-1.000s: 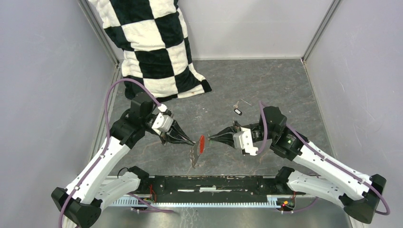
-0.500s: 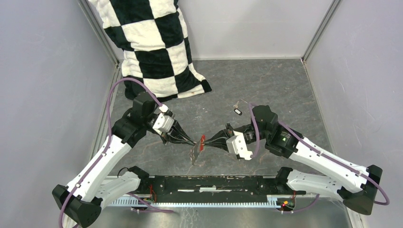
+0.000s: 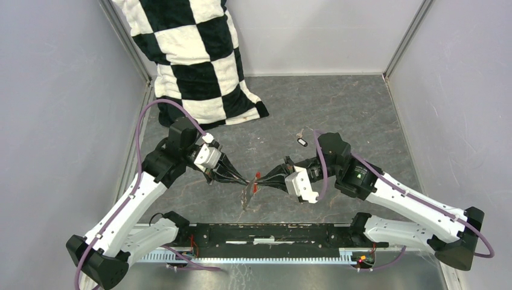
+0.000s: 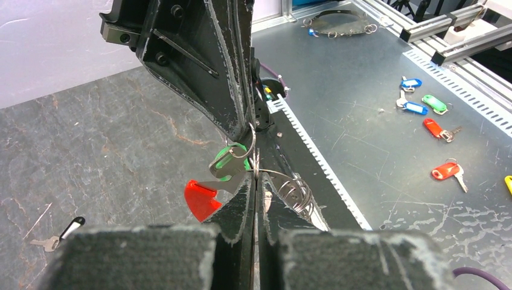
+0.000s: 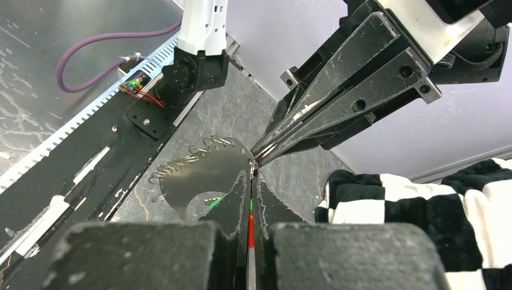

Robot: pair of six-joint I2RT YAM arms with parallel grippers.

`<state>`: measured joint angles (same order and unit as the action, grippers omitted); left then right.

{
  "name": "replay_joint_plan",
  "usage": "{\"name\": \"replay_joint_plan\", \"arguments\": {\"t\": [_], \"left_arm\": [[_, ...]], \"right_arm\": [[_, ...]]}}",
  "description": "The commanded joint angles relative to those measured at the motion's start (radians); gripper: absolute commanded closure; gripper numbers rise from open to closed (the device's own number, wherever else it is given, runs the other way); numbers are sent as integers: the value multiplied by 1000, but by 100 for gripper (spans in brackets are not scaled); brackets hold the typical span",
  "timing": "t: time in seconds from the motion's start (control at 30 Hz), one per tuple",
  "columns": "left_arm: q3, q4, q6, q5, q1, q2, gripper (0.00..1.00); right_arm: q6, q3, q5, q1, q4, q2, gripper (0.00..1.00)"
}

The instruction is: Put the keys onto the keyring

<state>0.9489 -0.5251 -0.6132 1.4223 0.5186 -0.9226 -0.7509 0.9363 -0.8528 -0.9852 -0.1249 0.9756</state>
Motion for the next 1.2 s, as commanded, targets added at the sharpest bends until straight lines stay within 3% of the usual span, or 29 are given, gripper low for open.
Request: {"name": "replay_joint_plan", "arguments": {"t": [0.0, 1.17], "left_arm": [[1, 20, -22, 15, 4, 13, 98], [-5, 20, -28, -15, 4, 10, 98]], "right_arm": [[-15, 45, 1, -12, 22, 4, 100], [-13, 55, 11, -39, 54, 29, 100]]}}
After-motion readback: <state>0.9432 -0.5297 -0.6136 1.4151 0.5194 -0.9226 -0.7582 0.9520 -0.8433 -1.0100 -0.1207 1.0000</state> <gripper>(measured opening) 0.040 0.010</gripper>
